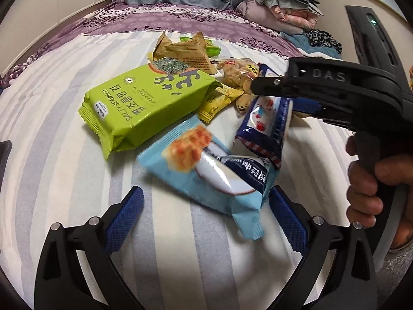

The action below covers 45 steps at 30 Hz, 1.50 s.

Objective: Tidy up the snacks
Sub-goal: 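Lift the light-blue bag with the left tool while the right tool grasps the blue biscuit pack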

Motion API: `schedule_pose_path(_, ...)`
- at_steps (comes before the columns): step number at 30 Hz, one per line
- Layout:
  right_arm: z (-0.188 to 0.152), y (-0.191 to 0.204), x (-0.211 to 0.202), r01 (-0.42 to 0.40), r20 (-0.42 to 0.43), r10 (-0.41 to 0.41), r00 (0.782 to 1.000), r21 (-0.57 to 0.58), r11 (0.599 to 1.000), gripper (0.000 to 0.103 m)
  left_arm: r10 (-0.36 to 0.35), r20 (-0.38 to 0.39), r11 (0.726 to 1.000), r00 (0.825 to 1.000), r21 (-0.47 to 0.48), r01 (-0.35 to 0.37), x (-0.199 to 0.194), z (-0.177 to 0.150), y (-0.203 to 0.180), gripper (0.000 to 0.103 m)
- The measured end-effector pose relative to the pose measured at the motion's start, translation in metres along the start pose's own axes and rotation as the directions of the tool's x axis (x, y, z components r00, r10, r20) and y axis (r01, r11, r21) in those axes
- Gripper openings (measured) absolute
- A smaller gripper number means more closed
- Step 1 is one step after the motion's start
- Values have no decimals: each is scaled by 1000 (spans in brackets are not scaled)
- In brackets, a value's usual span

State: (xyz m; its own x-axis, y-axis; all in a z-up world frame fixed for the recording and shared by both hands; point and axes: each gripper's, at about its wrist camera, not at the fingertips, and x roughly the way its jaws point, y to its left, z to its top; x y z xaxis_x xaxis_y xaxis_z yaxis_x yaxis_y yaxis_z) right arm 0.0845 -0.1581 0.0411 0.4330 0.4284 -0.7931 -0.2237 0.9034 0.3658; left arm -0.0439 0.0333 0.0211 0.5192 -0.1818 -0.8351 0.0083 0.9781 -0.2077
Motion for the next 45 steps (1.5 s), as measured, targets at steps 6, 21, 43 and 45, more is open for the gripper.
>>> schedule_pose_path(6,-5,-12,-25,20,49,-18,999,-30,999,52,-34,-16,999,999,26,35,8,7,-5,99)
schedule_pose_path(21,-26,-72,-53,106,95,-111,989,56,993,48,-23,-14,1000,1000,5,23,24,39,-36,99)
schedule_pose_path(43,-42,-88,-38,75,44,-83,996,153,985,84,-9,45,996,999,87,5,-8,14,-33,60)
schedule_pose_path(45,-41,-86,-36,80,43,-87,995,147,986,84,-19,64,995,998,98,12,-15,16,-34,60)
